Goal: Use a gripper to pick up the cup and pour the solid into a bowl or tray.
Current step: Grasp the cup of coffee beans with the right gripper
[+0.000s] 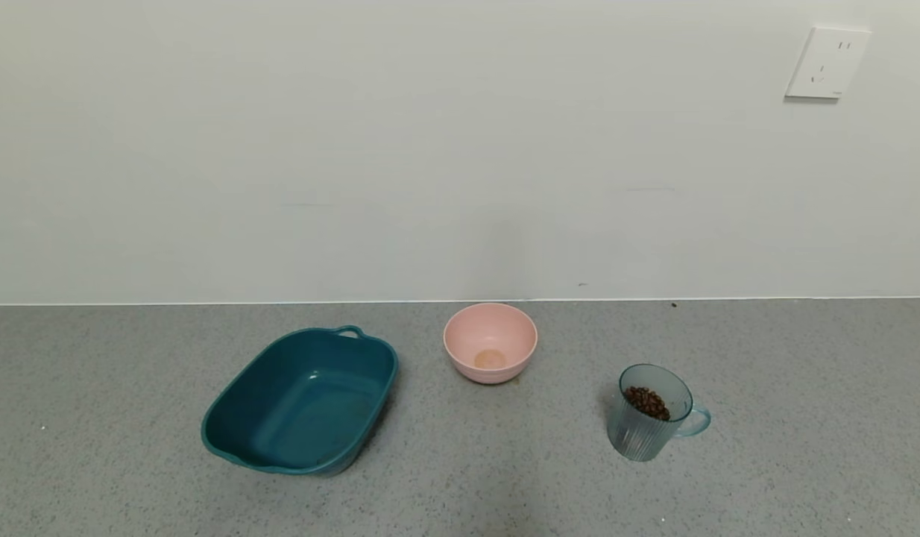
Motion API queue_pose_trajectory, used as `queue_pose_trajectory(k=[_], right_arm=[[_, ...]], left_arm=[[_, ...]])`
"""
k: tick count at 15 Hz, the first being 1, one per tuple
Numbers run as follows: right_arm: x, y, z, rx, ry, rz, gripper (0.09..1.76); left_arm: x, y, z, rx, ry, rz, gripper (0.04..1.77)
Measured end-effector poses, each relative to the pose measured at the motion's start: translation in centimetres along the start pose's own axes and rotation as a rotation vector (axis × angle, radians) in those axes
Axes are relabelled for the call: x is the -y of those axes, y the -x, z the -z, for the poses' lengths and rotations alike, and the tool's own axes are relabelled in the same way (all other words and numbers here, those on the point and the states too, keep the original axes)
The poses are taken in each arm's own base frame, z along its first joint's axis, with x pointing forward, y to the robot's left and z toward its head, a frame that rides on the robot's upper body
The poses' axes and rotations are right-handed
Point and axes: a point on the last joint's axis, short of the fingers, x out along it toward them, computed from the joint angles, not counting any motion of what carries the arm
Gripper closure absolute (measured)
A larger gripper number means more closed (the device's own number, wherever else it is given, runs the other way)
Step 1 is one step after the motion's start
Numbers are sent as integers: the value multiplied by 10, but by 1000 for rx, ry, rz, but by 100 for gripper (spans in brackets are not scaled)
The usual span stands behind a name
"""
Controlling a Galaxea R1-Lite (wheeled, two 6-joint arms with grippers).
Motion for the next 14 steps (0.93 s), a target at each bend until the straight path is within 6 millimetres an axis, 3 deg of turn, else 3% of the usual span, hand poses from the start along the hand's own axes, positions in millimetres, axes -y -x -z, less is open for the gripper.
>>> queue_pose_trajectory(k=[4, 7, 10, 14], right_arm=[[1, -28, -42, -93, -1, -41, 14], [0, -63, -58, -201, 0, -101, 14], [-5, -100, -59, -293, 6, -157, 14], [-22, -141, -44, -441, 29, -238, 14]], left_arm=[[0, 0, 0, 1, 0, 0, 6], [0, 0, 0, 0, 0, 0, 6], [0, 0, 0, 1, 0, 0, 6], [0, 0, 0, 1, 0, 0, 6]])
